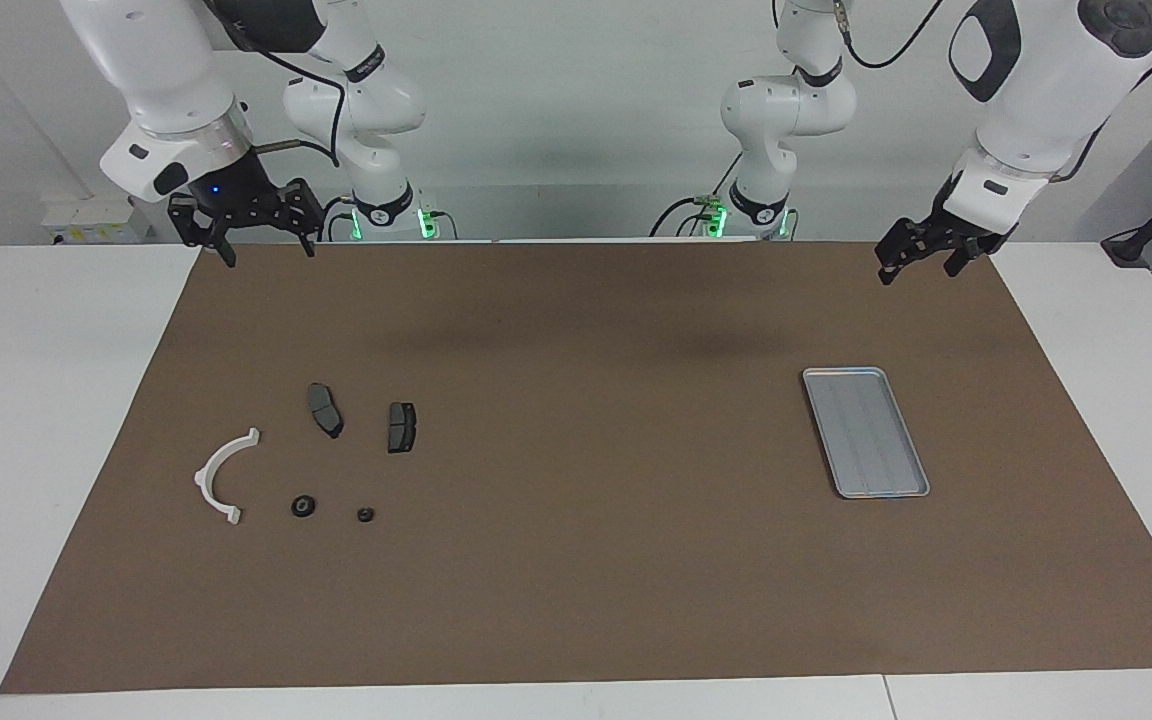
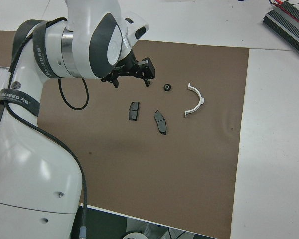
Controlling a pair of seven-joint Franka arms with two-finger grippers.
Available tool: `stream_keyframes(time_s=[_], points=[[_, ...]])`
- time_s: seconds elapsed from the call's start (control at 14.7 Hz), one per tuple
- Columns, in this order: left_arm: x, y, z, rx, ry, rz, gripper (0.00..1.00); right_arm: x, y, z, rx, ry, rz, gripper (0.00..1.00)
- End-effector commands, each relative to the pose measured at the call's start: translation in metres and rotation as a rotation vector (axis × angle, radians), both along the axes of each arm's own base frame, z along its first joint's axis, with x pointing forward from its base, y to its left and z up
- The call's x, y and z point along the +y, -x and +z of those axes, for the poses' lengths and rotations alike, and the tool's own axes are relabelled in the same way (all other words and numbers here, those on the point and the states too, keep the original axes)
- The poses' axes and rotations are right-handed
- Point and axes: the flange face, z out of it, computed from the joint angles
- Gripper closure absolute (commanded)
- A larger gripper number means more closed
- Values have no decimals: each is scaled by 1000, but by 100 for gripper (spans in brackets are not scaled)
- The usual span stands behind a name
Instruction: Place bearing gear from tray to pile
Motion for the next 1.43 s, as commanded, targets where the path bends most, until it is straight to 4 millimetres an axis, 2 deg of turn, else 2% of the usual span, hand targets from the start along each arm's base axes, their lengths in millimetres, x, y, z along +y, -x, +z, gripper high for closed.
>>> stream_keyframes(time_s=[0.0, 0.54, 0.81, 1.36], points=[[0, 3, 2, -1, 10, -1, 0, 1, 2, 1, 42, -4, -49, 0], [0, 3, 2, -1, 10, -1, 0, 1, -1, -2, 47, 2, -97, 0], [0, 3, 2, -1, 10, 1, 0, 2, -26, 3, -120, 21, -78, 0], [-1, 3, 2, -1, 11, -1, 0, -3, -25, -1, -105, 22, -86, 0]])
